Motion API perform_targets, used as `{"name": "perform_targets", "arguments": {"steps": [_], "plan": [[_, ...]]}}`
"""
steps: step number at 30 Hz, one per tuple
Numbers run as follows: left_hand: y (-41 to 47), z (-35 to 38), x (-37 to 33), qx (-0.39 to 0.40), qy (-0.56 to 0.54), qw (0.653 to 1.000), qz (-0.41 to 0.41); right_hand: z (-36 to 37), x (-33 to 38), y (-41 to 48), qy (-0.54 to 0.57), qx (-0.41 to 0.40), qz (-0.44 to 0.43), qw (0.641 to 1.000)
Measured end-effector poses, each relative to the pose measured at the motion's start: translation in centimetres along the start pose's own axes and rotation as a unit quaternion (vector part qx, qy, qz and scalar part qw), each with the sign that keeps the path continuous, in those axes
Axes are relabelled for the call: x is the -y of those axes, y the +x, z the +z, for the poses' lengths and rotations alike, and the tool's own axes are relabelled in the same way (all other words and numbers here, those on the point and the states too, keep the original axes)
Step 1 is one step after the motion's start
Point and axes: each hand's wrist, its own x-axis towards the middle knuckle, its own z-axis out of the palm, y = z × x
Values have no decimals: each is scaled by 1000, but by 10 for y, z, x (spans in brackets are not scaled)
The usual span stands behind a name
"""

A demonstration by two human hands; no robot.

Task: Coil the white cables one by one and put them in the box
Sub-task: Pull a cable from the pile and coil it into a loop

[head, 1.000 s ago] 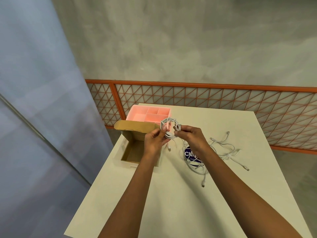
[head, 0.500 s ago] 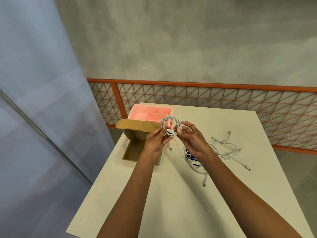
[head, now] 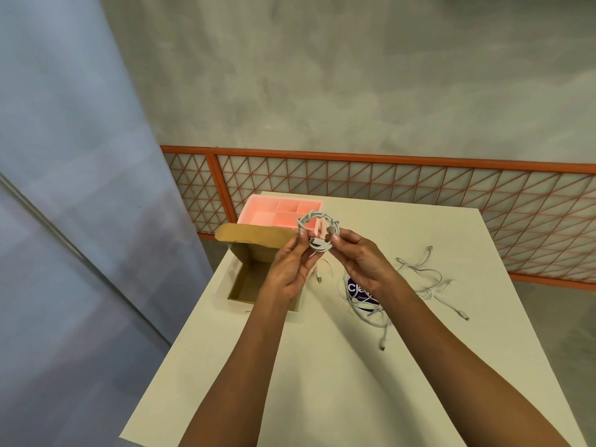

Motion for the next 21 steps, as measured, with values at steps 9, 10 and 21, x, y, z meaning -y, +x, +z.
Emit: {"name": "perform_targets", "arguments": {"steps": [9,10,21], "plan": [[6,2,3,-43,-34,998,-16,12,-12,-5,105,-27,55,993],[7,2,6,-53,-34,998,-26,15,-14,-7,128,-9,60,990],[6,-14,7,-66,176,982,22,5,-14,-9,-11,-59,54,997]]}}
